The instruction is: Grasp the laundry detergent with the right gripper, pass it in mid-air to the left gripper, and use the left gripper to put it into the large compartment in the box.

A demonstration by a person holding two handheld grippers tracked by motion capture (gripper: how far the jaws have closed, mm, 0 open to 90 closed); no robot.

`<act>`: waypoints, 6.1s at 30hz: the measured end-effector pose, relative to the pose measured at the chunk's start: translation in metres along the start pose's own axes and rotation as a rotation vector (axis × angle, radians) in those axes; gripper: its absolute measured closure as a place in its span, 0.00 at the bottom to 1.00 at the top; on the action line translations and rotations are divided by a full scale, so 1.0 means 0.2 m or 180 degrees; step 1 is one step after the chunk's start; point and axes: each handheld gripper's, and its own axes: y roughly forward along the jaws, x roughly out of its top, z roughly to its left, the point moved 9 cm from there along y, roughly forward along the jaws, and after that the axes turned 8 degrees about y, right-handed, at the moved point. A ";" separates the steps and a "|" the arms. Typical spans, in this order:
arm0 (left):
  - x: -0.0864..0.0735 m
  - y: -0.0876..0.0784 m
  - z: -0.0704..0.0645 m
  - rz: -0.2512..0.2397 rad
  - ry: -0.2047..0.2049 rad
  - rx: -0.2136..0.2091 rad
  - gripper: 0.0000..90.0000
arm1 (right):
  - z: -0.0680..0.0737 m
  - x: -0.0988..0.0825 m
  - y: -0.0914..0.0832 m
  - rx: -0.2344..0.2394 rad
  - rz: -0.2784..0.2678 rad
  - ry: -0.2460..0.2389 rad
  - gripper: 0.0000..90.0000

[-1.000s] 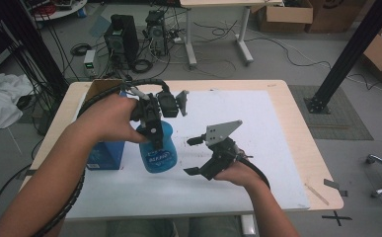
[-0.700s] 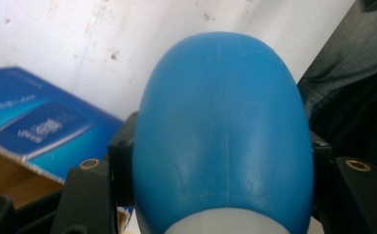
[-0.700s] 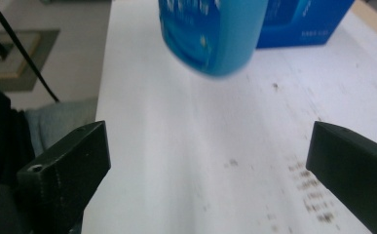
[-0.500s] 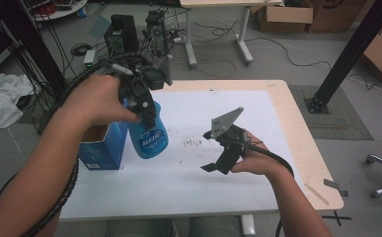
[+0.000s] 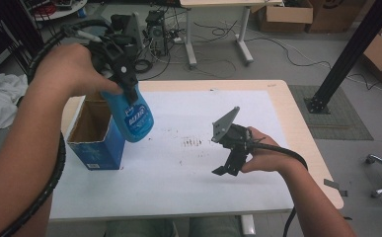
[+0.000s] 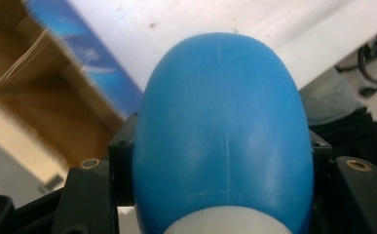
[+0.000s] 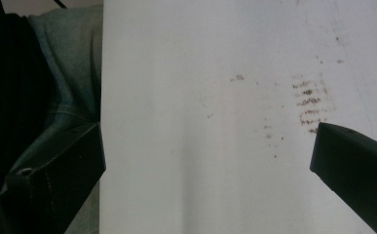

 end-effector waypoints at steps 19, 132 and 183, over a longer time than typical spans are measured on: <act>-0.24 -0.11 0.42 0.0163 -0.1513 0.0142 0.43 | -0.04 -0.11 -0.08 -0.0117 0.0195 0.0106 0.00; -0.20 0.72 0.66 0.0137 -0.1486 0.0252 0.29 | -0.03 -0.19 -0.02 -0.0109 0.0310 0.0268 0.00; -0.10 0.29 0.48 -0.0015 -0.1013 0.0291 0.05 | -0.04 -0.20 -0.06 -0.0128 0.0263 0.0322 0.00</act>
